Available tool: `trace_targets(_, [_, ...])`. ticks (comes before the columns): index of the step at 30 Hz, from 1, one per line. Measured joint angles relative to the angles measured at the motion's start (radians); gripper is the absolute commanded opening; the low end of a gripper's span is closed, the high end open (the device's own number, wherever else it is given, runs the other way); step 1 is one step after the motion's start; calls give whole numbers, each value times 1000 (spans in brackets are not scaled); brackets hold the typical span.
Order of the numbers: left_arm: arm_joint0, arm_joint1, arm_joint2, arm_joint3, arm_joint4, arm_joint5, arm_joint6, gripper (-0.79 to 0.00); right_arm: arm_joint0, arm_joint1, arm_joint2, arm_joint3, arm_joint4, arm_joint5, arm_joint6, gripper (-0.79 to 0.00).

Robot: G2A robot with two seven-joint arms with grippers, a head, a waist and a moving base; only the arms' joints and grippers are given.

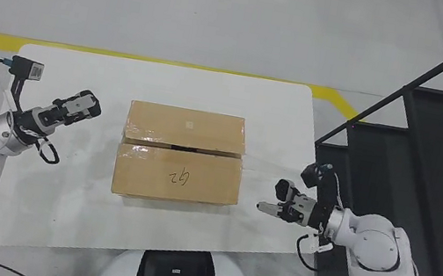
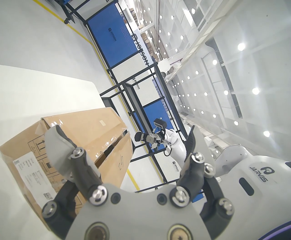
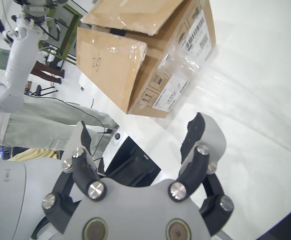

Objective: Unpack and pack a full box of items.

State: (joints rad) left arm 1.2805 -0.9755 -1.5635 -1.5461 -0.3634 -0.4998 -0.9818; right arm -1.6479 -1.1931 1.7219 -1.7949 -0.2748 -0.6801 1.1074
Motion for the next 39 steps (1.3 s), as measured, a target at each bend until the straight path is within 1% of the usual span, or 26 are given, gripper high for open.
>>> trace_targets(1, [0, 0, 0, 0, 0, 0, 0, 0, 30, 5, -11, 26, 40, -12, 19, 0])
trace_targets(4, [0, 0, 0, 0, 0, 0, 0, 0, 80, 21, -60, 61, 131, -7, 28, 0])
trace_targets(10, [0, 0, 0, 0, 0, 0, 0, 0, 152, 63, -150, 139, 362, 24, 57, 0])
trace_targets(15, [0, 0, 0, 0, 0, 0, 0, 0, 213, 96, -204, 211, 441, 36, 68, 0])
trace_targets(39, [0, 0, 0, 0, 0, 0, 0, 0, 220, 99, -209, 220, 451, 35, 68, 0])
